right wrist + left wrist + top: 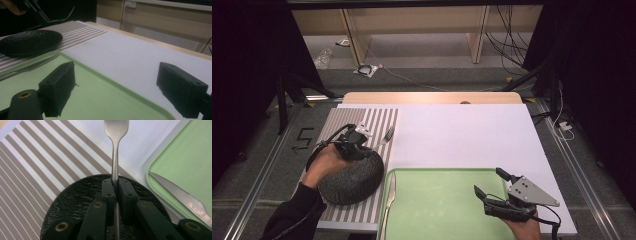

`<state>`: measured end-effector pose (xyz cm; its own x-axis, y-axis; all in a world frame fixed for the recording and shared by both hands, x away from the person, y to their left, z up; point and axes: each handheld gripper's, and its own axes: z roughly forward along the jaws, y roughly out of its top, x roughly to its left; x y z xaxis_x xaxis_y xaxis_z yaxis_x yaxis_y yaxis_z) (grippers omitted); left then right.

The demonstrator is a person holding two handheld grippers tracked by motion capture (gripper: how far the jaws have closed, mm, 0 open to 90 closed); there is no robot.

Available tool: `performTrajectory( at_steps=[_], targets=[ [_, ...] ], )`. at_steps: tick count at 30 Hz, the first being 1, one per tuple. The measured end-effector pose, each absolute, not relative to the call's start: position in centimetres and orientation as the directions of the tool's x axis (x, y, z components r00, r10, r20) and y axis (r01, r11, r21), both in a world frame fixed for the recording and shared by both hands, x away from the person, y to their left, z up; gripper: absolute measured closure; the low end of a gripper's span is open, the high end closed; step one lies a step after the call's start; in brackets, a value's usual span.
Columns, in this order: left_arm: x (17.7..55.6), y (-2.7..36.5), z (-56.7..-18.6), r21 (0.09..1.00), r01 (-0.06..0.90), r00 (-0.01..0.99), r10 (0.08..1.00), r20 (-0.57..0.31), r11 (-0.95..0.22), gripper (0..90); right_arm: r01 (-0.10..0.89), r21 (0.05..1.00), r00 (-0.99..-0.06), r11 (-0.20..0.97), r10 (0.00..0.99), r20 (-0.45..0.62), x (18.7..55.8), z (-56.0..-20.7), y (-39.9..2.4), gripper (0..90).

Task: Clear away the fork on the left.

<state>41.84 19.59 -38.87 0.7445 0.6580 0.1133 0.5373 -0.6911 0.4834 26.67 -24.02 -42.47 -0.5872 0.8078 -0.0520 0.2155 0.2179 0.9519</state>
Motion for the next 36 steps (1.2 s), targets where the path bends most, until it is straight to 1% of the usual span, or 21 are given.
performTrajectory(
  at_steps=[10,13,25,32,36],
  targets=[
    [40.2,18.5,-38.7,0.487,0.518,0.759,0.640,0.116,-0.703,83.7,0.216,0.952,-0.588,0.216,0.808,-0.050,26.6,-42.4,-24.0,16.0],
    [39.9,18.3,-38.8,0.493,0.519,0.763,0.638,0.100,-0.698,83.6,0.217,0.952,-0.588,0.215,0.808,-0.049,26.6,-42.4,-24.0,16.1],
    [38.1,16.4,-39.0,0.477,0.491,0.791,0.602,0.105,-0.729,83.7,0.221,0.950,-0.589,0.222,0.806,-0.051,26.6,-42.4,-24.0,16.0],
    [36.7,14.8,-39.1,0.461,0.467,0.818,0.567,0.099,-0.754,83.6,0.222,0.951,-0.588,0.217,0.808,-0.047,26.6,-42.4,-24.1,16.0],
    [35.5,13.5,-39.4,0.444,0.430,0.843,0.525,0.113,-0.786,83.7,0.221,0.951,-0.588,0.217,0.808,-0.048,26.5,-42.4,-24.1,16.0]
  ],
)
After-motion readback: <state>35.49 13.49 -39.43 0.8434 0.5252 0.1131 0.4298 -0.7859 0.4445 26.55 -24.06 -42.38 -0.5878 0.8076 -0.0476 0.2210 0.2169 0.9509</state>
